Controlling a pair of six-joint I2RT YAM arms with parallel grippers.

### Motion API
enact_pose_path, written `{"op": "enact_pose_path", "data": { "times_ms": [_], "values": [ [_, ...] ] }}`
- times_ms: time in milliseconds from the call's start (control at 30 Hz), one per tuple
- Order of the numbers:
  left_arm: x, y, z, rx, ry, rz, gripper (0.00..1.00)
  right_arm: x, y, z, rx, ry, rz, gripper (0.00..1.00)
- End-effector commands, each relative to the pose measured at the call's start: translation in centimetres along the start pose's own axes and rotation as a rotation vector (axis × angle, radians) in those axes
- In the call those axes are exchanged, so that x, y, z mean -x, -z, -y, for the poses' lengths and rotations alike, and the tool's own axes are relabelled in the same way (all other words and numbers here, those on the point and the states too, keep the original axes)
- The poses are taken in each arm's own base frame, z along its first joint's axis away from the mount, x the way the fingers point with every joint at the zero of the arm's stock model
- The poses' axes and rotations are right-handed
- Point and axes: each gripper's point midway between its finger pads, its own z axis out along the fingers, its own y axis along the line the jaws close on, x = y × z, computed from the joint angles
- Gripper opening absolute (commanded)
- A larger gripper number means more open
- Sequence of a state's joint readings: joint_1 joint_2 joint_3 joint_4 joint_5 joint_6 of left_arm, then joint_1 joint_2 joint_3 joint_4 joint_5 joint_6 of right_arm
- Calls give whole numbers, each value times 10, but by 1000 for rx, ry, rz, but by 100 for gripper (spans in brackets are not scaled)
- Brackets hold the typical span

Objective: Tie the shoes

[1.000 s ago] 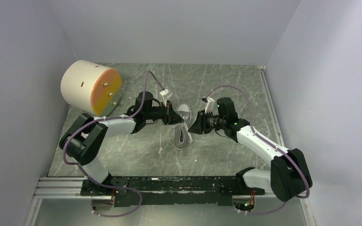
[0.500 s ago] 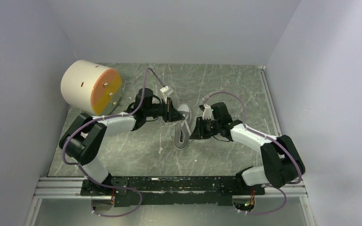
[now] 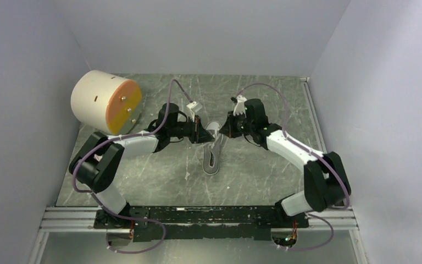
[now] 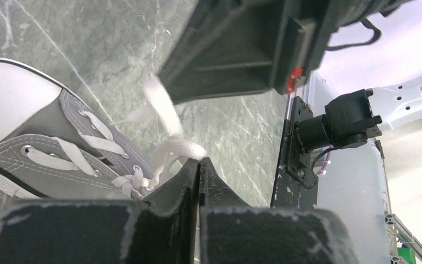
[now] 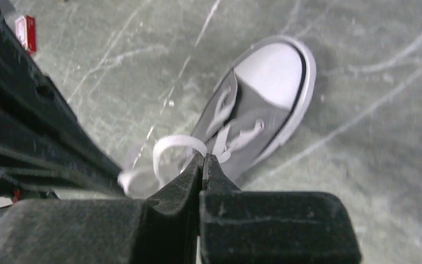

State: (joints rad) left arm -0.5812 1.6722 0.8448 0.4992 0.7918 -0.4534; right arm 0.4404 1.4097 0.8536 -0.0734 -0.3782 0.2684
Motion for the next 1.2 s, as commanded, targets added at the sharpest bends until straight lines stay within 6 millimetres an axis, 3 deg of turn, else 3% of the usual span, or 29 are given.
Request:
{"op": "enact_pose_path", "data": {
  "times_ms": [0,200,367,433,533,667,767,933,1167],
  "values": [
    [8,1,4,-20,-12,2,5,27,-28,-12,113,57,50,0],
    [9,3,4,-11,-15,9,5,30,-56,-51,341,2,-7,0],
    [8,4,2,7,2,16,5,5,-65,-69,490,-90,-119,0],
    [8,5,2,11,5,22,5,-12,-70,-65,467,-113,-183,0],
    [6,6,2,21,17,17,5,-27,-71,-60,435,-141,-252,28],
    [3,6,-2,41,45,6,5,-6,-60,-34,282,-197,-225,50],
    [-1,4,-7,60,62,-27,5,0,-50,-11,192,-255,-257,55],
    [-2,5,-9,79,67,-40,5,-28,-29,18,27,-195,-358,62],
    [2,6,-14,108,97,-46,5,-46,-9,9,65,-192,-313,66]
  ]
}}
